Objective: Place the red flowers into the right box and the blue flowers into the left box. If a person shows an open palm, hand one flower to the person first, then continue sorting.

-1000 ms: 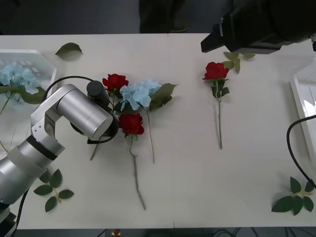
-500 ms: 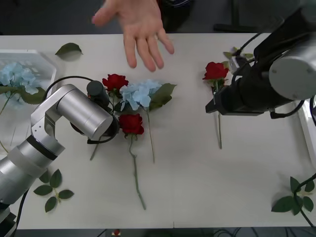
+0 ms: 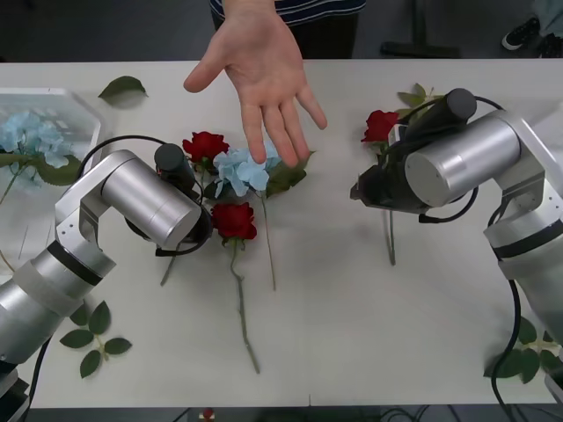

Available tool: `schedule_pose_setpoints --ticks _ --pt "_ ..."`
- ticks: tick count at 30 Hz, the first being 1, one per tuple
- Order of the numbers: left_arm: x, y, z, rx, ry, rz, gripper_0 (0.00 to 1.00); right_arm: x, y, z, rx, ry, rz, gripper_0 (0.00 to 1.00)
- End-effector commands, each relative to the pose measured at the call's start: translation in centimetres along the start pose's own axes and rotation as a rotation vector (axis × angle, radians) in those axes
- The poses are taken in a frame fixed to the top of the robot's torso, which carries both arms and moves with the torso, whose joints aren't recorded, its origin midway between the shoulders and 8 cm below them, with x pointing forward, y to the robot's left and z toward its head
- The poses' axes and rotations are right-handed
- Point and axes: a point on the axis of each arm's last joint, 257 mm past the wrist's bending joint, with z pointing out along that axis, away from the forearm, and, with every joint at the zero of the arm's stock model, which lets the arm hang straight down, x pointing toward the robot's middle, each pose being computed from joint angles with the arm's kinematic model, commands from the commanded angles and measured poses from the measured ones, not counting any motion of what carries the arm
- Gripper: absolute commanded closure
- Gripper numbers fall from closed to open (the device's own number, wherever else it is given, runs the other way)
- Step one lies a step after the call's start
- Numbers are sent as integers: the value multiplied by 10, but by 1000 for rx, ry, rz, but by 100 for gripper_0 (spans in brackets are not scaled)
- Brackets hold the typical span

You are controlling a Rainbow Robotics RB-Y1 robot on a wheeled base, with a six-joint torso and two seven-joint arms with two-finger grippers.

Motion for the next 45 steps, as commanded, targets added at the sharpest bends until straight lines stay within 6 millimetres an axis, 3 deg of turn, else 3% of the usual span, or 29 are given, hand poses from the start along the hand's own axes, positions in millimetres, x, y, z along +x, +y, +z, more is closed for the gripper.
schedule_pose_setpoints --ticks 1,5,16,26,27,29,32,45 --pt "-23 -9 -14 16 -47 33 0 -23 3 18 -13 -72 20 0" --pt "-23 -9 -14 16 -47 33 0 -31 -3 36 0 -108 36 0" --pt "-23 -9 -14 16 -47 33 0 -44 -16 53 12 -164 57 0" --pt "-23 -9 -14 16 -47 33 0 -39 -20 67 22 -173 48 0" --pt "-23 -9 -14 16 -47 33 0 -38 -21 68 23 -170 45 4" --pt "-23 -9 -14 16 -47 33 0 -38 -21 68 23 -171 39 28" --pt "-23 -9 -14 16 -47 33 0 -37 -23 69 41 -176 12 98" --pt "-23 -9 -14 16 -47 33 0 -34 -28 72 63 -172 -16 100"
